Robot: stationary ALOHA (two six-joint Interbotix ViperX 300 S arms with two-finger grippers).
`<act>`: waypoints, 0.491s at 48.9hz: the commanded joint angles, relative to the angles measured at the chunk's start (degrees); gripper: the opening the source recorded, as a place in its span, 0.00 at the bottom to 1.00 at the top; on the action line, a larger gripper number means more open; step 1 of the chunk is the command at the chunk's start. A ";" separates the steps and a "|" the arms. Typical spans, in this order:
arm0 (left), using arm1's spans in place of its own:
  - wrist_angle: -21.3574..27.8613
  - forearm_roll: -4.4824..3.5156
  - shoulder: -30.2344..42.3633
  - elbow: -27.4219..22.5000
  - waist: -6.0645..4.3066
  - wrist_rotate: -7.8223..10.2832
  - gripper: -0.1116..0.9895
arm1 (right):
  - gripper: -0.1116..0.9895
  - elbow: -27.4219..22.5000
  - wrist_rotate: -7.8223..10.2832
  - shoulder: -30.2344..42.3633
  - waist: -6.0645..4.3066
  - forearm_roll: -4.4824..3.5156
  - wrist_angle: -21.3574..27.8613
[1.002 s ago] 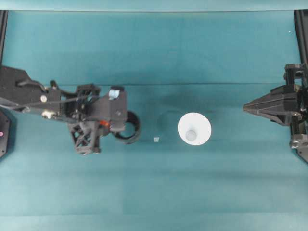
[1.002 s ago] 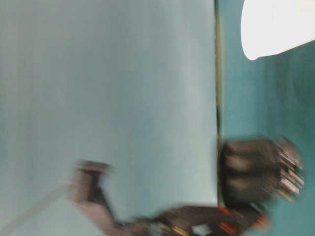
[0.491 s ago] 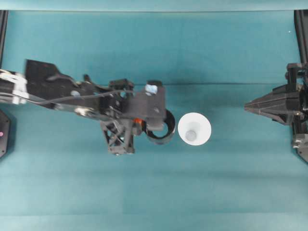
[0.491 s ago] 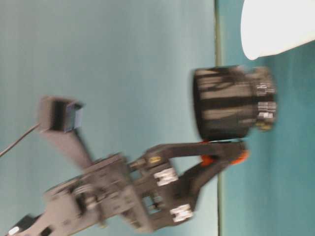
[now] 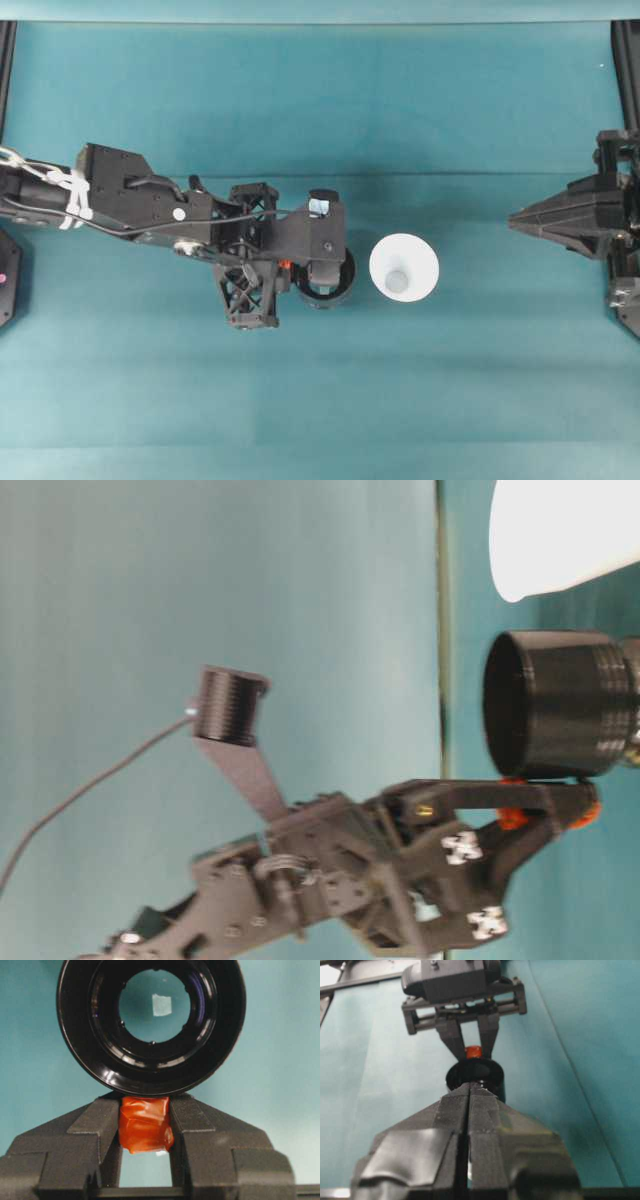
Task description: Put the paper cup into the moved red handle cup holder.
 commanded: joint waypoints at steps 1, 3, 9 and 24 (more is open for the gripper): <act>-1.23 0.09 0.09 -0.09 0.09 0.00 0.33 | 0.00 -0.70 0.44 0.26 -0.18 0.18 -0.09; -1.23 0.09 0.18 -0.18 0.09 -0.09 0.33 | 0.00 -0.70 0.44 0.26 -0.18 0.18 0.09; -1.67 0.09 0.26 -0.09 0.09 0.18 0.33 | 0.00 -0.70 0.53 0.26 -0.18 0.18 0.26; -1.67 0.18 0.35 -0.09 0.79 0.26 0.33 | 0.00 -0.70 0.53 0.26 -0.18 0.18 0.26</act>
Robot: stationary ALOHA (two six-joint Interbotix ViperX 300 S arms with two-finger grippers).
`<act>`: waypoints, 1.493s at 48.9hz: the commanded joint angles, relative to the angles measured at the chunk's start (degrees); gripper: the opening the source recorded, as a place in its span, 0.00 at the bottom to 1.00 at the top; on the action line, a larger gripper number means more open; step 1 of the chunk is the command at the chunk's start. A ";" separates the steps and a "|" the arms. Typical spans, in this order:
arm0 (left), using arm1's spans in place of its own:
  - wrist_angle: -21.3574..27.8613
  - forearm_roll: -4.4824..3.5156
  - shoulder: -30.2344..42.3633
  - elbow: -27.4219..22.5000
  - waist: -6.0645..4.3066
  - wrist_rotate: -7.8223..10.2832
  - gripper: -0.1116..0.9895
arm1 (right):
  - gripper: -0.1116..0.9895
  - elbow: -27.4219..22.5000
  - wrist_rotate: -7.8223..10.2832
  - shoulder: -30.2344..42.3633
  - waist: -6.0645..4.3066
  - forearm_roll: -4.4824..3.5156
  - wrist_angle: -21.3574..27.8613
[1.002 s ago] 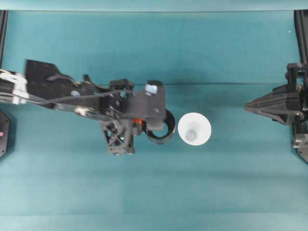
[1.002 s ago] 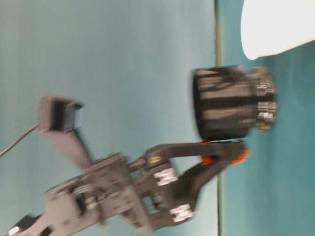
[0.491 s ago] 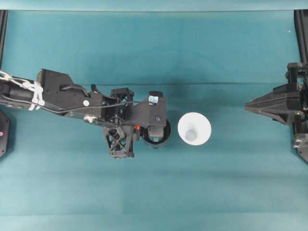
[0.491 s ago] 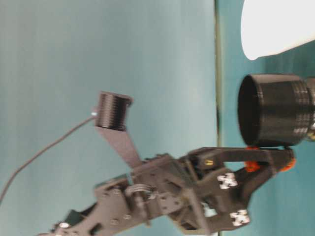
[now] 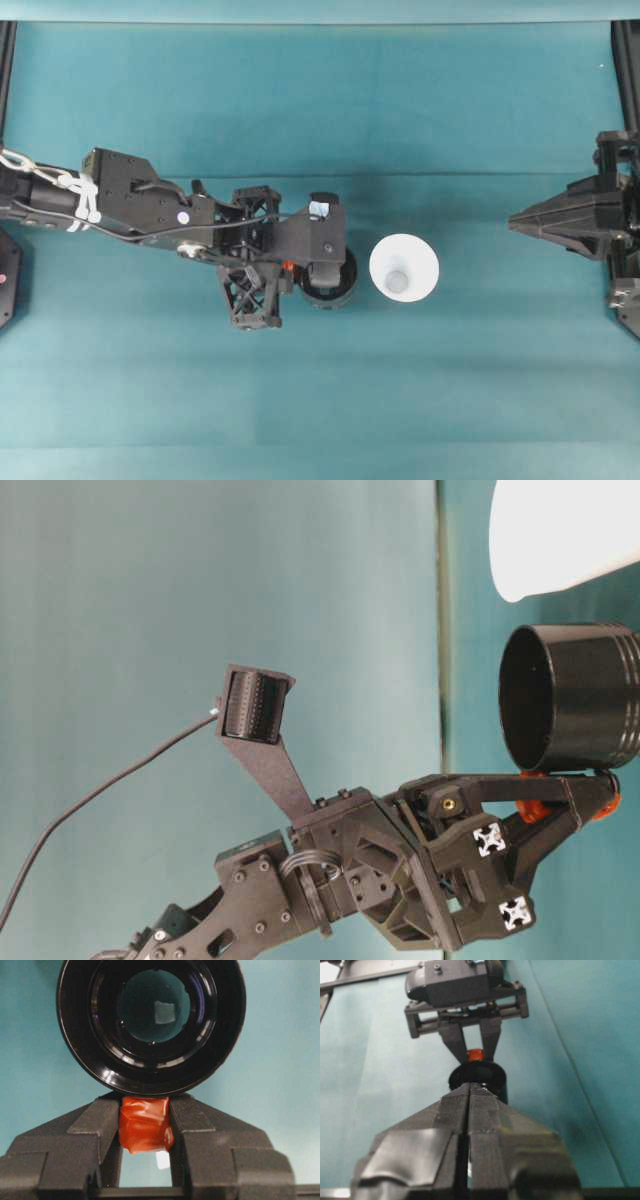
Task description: Put the paper cup into the moved red handle cup holder.
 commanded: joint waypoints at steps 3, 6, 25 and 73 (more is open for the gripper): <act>-0.18 0.09 -0.35 -0.35 0.44 0.09 0.33 | 0.00 -0.62 0.53 0.18 -0.18 0.18 -0.26; -0.18 0.09 -0.35 -0.44 0.62 0.09 0.33 | 0.00 -0.44 0.53 0.18 -0.18 0.18 -0.35; 0.18 0.09 -0.44 -0.62 0.88 -0.35 0.55 | 0.00 -0.35 0.53 0.18 -0.18 0.18 -0.26; 7.47 0.09 -26.28 10.37 0.79 -1.05 0.94 | 0.03 -12.83 0.44 14.59 -4.39 0.18 11.78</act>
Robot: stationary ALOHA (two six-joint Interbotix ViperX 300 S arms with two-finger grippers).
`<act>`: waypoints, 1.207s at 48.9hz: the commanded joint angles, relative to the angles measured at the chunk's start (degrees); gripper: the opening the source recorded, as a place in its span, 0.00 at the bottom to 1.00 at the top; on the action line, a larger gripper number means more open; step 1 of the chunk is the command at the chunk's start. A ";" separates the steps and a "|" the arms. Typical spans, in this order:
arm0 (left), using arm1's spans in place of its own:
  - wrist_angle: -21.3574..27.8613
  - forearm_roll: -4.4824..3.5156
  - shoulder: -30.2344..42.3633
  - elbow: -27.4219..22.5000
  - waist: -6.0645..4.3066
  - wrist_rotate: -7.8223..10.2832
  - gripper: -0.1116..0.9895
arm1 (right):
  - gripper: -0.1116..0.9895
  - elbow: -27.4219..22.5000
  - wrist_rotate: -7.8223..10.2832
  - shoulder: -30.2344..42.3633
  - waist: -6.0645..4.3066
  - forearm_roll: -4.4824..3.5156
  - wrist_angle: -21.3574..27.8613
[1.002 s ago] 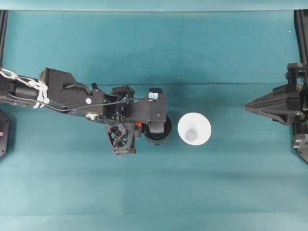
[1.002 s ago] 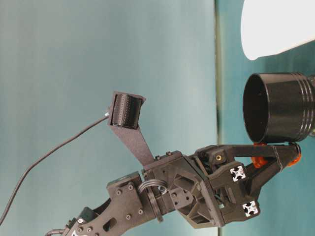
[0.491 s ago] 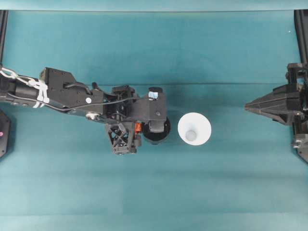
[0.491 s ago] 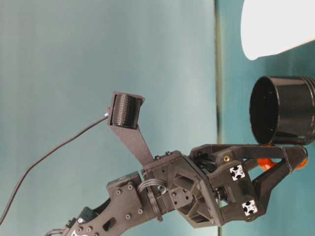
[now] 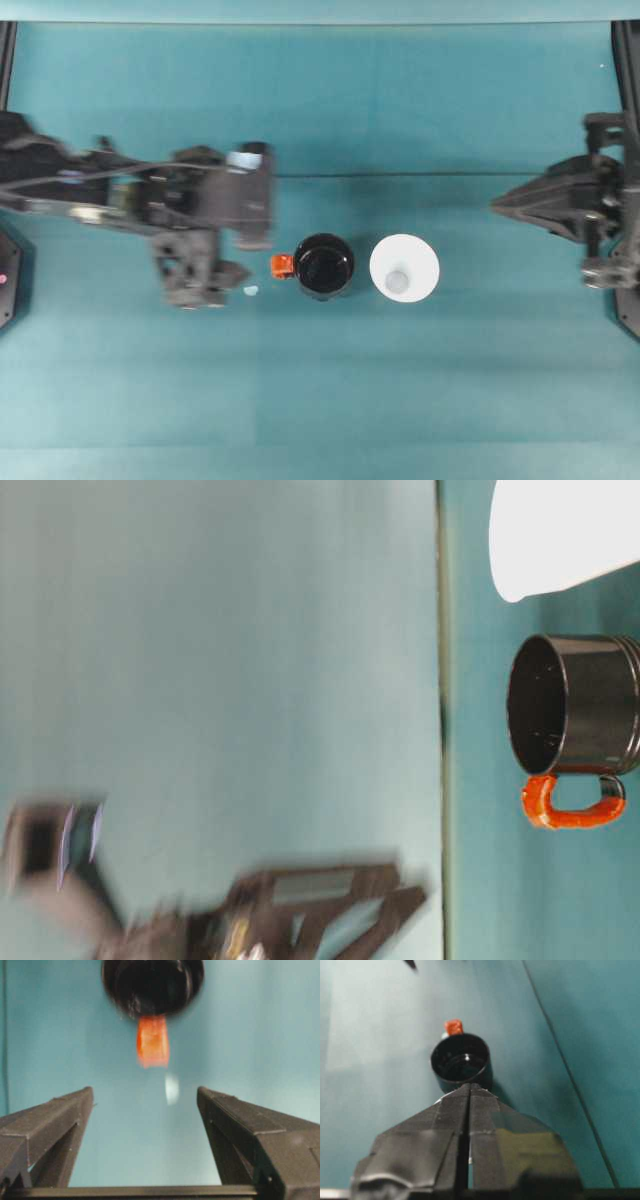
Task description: Put the paper cup into the moved red handle cup holder.
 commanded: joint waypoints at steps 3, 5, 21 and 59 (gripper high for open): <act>-0.18 0.09 -4.66 3.25 -0.18 -0.88 0.94 | 0.06 -3.96 0.35 7.03 -0.26 0.18 0.44; -0.18 0.09 -5.45 4.22 -0.18 -1.41 0.94 | 0.09 -4.57 0.35 9.40 -0.44 0.18 0.88; -0.35 0.09 -7.73 6.86 -0.18 -4.31 0.94 | 0.78 -13.27 0.53 27.25 -3.52 0.18 14.50; -3.08 0.09 -7.29 8.96 -0.18 -4.48 0.93 | 0.93 -20.04 0.62 46.14 -3.25 0.35 16.61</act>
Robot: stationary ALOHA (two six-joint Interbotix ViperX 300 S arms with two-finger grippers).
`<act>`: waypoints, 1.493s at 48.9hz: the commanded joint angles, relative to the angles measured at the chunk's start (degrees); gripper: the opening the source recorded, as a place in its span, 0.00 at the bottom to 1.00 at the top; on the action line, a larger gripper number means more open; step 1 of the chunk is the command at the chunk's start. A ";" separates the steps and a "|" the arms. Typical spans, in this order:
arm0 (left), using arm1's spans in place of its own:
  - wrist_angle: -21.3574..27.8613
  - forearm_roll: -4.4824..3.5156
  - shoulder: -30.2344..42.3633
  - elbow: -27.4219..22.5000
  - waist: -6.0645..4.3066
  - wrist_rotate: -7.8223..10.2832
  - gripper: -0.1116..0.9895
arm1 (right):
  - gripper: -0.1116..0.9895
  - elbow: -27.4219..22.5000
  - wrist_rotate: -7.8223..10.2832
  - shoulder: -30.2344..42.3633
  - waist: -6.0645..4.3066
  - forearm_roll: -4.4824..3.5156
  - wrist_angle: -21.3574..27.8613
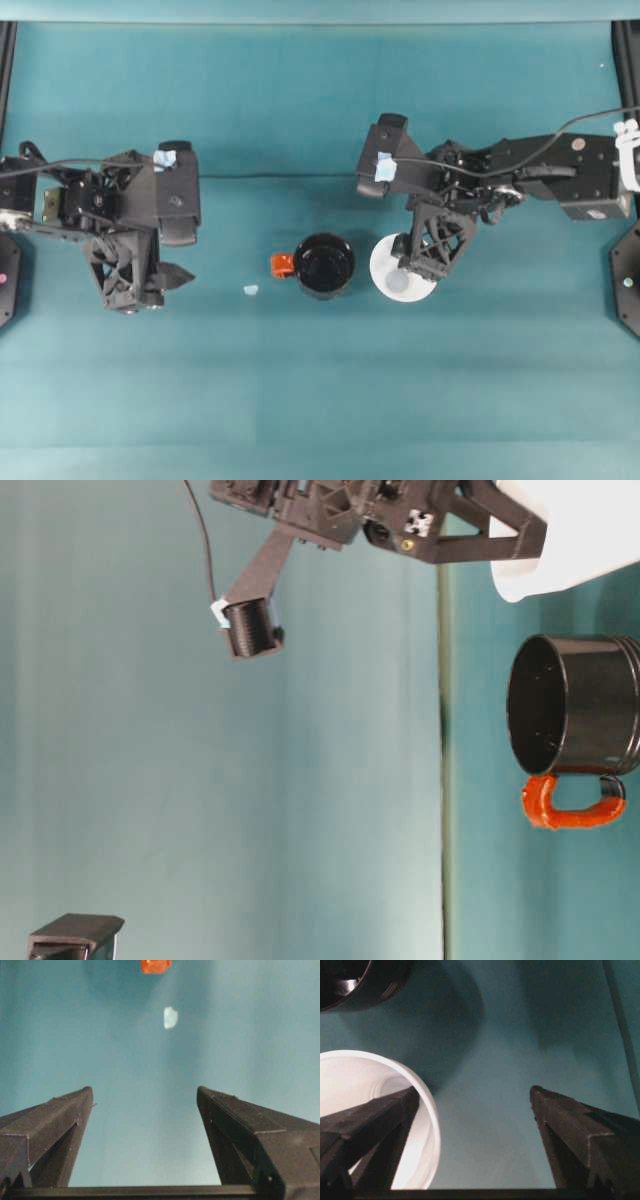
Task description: Put the paper cup into the moved red handle cup holder.
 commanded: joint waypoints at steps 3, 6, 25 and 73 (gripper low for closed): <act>-1.58 0.09 -0.35 -0.26 -0.09 -0.09 0.93 | 0.89 -0.44 0.62 -0.26 1.05 0.44 0.44; -1.93 0.09 -0.35 -0.26 -0.09 -0.09 0.93 | 0.77 -0.44 0.62 -0.26 1.67 0.44 0.53; -2.11 0.00 -0.26 -0.09 -0.09 -0.09 0.93 | 0.03 -1.32 5.80 -0.53 4.22 0.44 0.79; -2.11 0.00 -0.53 0.62 -0.09 -0.18 0.93 | 0.00 -29.09 6.59 4.75 1.49 0.18 18.90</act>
